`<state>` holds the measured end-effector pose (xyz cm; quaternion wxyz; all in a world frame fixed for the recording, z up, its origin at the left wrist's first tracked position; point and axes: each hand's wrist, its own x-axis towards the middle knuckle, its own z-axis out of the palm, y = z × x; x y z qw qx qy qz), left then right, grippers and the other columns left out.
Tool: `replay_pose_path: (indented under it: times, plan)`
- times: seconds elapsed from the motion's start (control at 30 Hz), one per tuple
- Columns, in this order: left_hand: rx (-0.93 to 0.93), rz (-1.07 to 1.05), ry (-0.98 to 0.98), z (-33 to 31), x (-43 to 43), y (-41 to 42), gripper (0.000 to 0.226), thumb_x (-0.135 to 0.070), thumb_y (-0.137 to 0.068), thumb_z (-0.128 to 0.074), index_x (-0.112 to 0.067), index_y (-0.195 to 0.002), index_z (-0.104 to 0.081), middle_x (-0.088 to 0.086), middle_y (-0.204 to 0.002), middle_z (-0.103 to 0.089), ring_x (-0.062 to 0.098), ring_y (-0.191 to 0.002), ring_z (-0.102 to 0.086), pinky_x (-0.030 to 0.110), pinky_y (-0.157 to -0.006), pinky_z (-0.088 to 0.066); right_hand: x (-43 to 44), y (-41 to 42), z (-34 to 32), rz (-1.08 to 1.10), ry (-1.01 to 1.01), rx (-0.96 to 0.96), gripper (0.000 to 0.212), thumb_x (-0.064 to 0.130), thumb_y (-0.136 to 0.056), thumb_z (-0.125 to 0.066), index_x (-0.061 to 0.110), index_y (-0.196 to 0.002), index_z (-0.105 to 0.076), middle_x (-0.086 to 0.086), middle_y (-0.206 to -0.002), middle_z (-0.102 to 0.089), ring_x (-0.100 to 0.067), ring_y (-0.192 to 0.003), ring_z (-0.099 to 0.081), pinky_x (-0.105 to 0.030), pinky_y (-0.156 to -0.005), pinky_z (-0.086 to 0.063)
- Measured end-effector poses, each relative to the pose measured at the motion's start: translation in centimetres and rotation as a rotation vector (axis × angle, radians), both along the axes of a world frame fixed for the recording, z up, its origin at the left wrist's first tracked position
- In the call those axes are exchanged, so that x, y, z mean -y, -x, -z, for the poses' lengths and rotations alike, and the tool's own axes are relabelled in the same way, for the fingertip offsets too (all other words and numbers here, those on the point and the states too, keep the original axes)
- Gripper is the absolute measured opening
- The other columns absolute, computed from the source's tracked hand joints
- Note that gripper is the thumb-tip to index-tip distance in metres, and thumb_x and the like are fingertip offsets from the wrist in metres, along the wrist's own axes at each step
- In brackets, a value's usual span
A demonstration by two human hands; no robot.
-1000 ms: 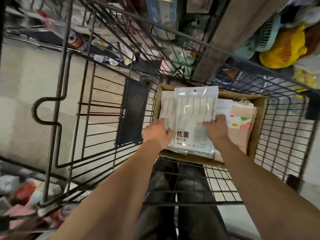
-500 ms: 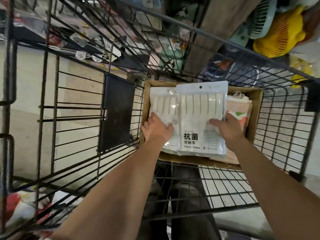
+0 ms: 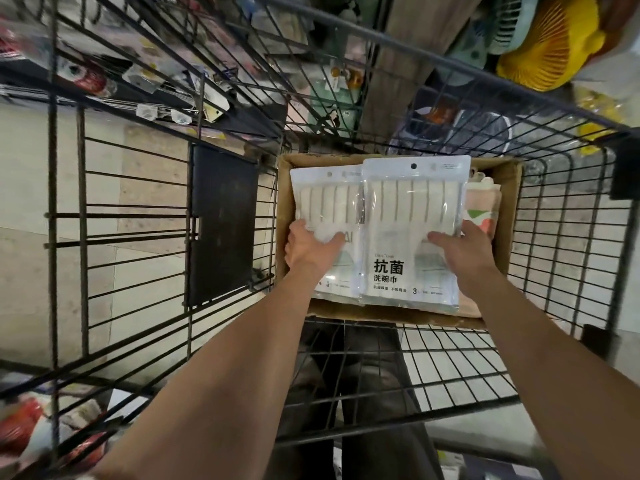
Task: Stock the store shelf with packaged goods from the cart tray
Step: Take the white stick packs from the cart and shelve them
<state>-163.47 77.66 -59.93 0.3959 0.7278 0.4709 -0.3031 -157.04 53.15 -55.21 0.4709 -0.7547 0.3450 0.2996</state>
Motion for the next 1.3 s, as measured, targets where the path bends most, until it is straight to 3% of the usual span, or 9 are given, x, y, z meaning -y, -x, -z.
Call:
replay_pose_path:
  times: [0.2, 0.47, 0.53, 0.63, 0.73, 0.87, 1.07, 1.17, 1.3]
  plan:
    - [0.007, 0.061, -0.118, -2.0, 0.0, -0.1, 0.108, -0.055, -0.077, -0.082, -0.016, -0.158, -0.022, 0.01, -0.155, -0.04, 0.034, -0.145, -0.037, 0.049, -0.124, -0.026, -0.1, 0.2, -0.8, 0.028, -0.004, -0.015, 0.04, 0.012, -0.084, -0.078, 0.011, -0.121, -0.062, -0.002, -0.11, -0.065, -0.026, -0.11, -0.063, -0.044, -0.099, -0.054]
    - [0.132, 0.034, 0.051, -6.8, 0.5, 0.3, 0.046, -0.017, -0.097, -0.065, -0.015, -0.139, -0.046, 0.012, -0.138, -0.051, 0.023, -0.109, -0.054, 0.03, -0.088, -0.046, 0.1, 0.9, -5.2, -0.06, 0.025, -0.012, 0.031, 0.009, -0.087, -0.074, 0.012, -0.114, -0.059, -0.009, -0.123, -0.063, -0.026, -0.104, -0.063, -0.036, -0.089, -0.054]
    - [0.16, -0.008, 0.113, -8.4, 0.1, 0.6, 0.046, -0.015, -0.099, -0.063, -0.018, -0.141, -0.045, 0.01, -0.134, -0.061, 0.026, -0.113, -0.061, 0.035, -0.091, -0.053, 0.0, 1.3, -6.8, -0.064, 0.022, 0.004, 0.026, 0.008, -0.09, -0.071, 0.017, -0.111, -0.058, -0.005, -0.11, -0.064, -0.024, -0.099, -0.062, -0.036, -0.089, -0.053]
    - [0.229, -0.055, 0.171, -11.1, -0.8, 1.0, 0.046, -0.01, -0.098, -0.065, -0.017, -0.139, -0.047, 0.005, -0.126, -0.064, 0.027, -0.117, -0.063, 0.037, -0.097, -0.055, 0.5, 2.1, -8.8, -0.081, 0.031, 0.026, 0.038, 0.02, -0.087, -0.073, 0.026, -0.121, -0.058, -0.008, -0.129, -0.064, -0.029, -0.112, -0.064, -0.049, -0.1, -0.054]
    - [0.274, -0.039, 0.185, -14.7, -1.7, 1.4, 0.044, -0.007, -0.097, -0.066, -0.014, -0.138, -0.051, 0.0, -0.12, -0.064, 0.021, -0.109, -0.063, 0.019, -0.072, -0.051, 1.0, 2.8, -12.3, -0.046, -0.003, 0.068, 0.04, 0.012, -0.092, -0.069, 0.018, -0.13, -0.057, -0.009, -0.119, -0.067, -0.028, -0.103, -0.067, -0.04, -0.082, -0.058]
    - [0.364, 0.004, 0.179, -19.6, -1.8, 1.8, 0.042, -0.01, -0.096, -0.068, -0.015, -0.136, -0.056, 0.001, -0.122, -0.067, 0.022, -0.115, -0.064, 0.015, -0.067, -0.045, 2.2, 4.1, -18.0, 0.013, -0.04, 0.126, 0.038, 0.004, -0.093, -0.067, 0.013, -0.129, -0.057, -0.002, -0.107, -0.069, -0.022, -0.096, -0.067, -0.033, -0.076, -0.056]
    - [0.492, 0.135, 0.184, -28.2, 2.1, 0.1, 0.028, -0.006, -0.096, -0.066, -0.032, -0.103, -0.058, -0.009, -0.1, -0.067, 0.012, -0.098, -0.067, 0.036, -0.094, -0.055, 6.8, 5.0, -24.5, 0.068, -0.07, 0.278, 0.03, -0.002, -0.092, -0.067, 0.017, -0.114, -0.061, 0.002, -0.097, -0.07, -0.005, -0.081, -0.064, -0.016, -0.061, -0.049]
    - [0.547, 0.2, 0.19, -30.2, 5.2, -1.1, 0.038, -0.018, -0.088, -0.071, -0.03, -0.121, -0.058, -0.004, -0.116, -0.072, 0.019, -0.109, -0.07, 0.05, -0.099, -0.057, 11.7, 5.3, -26.8, 0.138, -0.065, 0.32, 0.027, 0.001, -0.09, -0.069, 0.011, -0.115, -0.063, -0.005, -0.106, -0.072, -0.016, -0.086, -0.069, -0.032, -0.07, -0.057]
    - [0.569, 0.25, 0.207, -31.1, 9.9, -2.2, 0.042, -0.026, -0.084, -0.075, -0.034, -0.122, -0.06, -0.004, -0.117, -0.074, 0.021, -0.107, -0.072, 0.052, -0.097, -0.058, 18.8, 5.6, -28.6, 0.174, -0.082, 0.378, 0.027, 0.002, -0.09, -0.068, 0.011, -0.114, -0.062, -0.007, -0.108, -0.073, -0.024, -0.095, -0.071, -0.042, -0.082, -0.061]
